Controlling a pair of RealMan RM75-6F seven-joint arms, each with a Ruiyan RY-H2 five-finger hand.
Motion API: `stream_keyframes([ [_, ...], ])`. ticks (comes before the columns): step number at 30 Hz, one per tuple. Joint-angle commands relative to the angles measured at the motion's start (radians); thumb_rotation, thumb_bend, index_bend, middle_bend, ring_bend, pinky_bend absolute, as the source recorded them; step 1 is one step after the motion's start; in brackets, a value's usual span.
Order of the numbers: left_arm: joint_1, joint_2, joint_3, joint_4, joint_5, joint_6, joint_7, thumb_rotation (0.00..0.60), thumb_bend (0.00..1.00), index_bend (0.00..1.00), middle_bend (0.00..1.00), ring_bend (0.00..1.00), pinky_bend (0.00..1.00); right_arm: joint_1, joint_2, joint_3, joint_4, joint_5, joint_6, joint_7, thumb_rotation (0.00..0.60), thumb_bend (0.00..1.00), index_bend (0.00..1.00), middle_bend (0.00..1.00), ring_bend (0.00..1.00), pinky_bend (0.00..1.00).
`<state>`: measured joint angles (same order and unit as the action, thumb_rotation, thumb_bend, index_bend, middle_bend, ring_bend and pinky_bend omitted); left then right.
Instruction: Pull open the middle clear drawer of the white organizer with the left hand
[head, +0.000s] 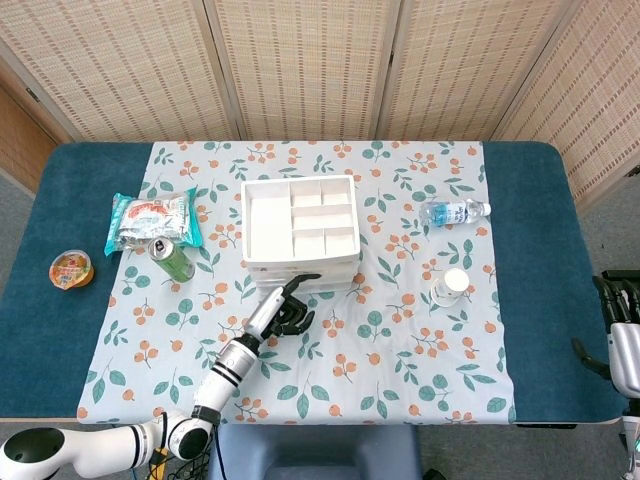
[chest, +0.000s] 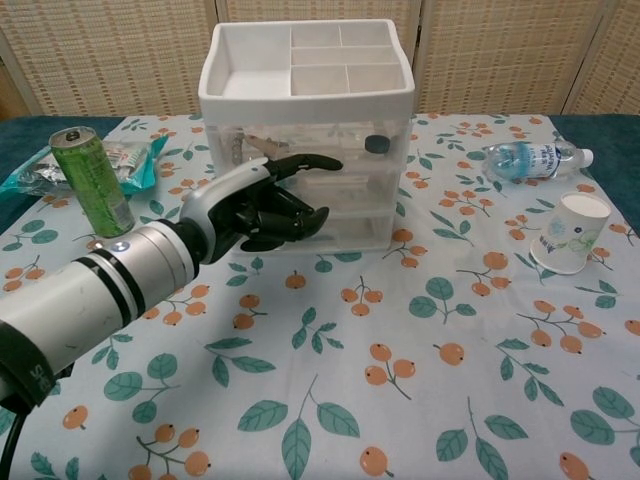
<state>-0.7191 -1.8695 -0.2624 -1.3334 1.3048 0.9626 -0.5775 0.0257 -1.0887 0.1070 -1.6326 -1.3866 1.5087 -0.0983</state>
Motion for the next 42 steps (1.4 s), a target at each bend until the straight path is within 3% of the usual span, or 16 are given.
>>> stream_keyframes([
  [1, 0.005, 0.001, 0.004, -0.005, 0.003, 0.006, -0.001, 0.600, 0.47, 0.20, 0.91, 0.97, 1.00, 0.000, 0.001, 0.001, -0.002, 0.000, 0.001, -0.002, 0.600, 0.30, 0.00, 0.10, 0.04, 0.09],
  [27, 0.034, 0.019, 0.043, -0.041, 0.034, 0.024, -0.010, 0.600, 0.47, 0.19, 0.91, 0.97, 1.00, -0.003, 0.004, 0.000, -0.018, -0.005, 0.006, -0.017, 0.600, 0.30, 0.00, 0.10, 0.04, 0.09],
  [42, 0.047, 0.021, 0.049, -0.047, 0.045, 0.042, -0.003, 0.600, 0.47, 0.13, 0.91, 0.97, 1.00, -0.004, 0.004, 0.000, -0.017, -0.003, 0.005, -0.016, 0.600, 0.30, 0.00, 0.10, 0.05, 0.09],
])
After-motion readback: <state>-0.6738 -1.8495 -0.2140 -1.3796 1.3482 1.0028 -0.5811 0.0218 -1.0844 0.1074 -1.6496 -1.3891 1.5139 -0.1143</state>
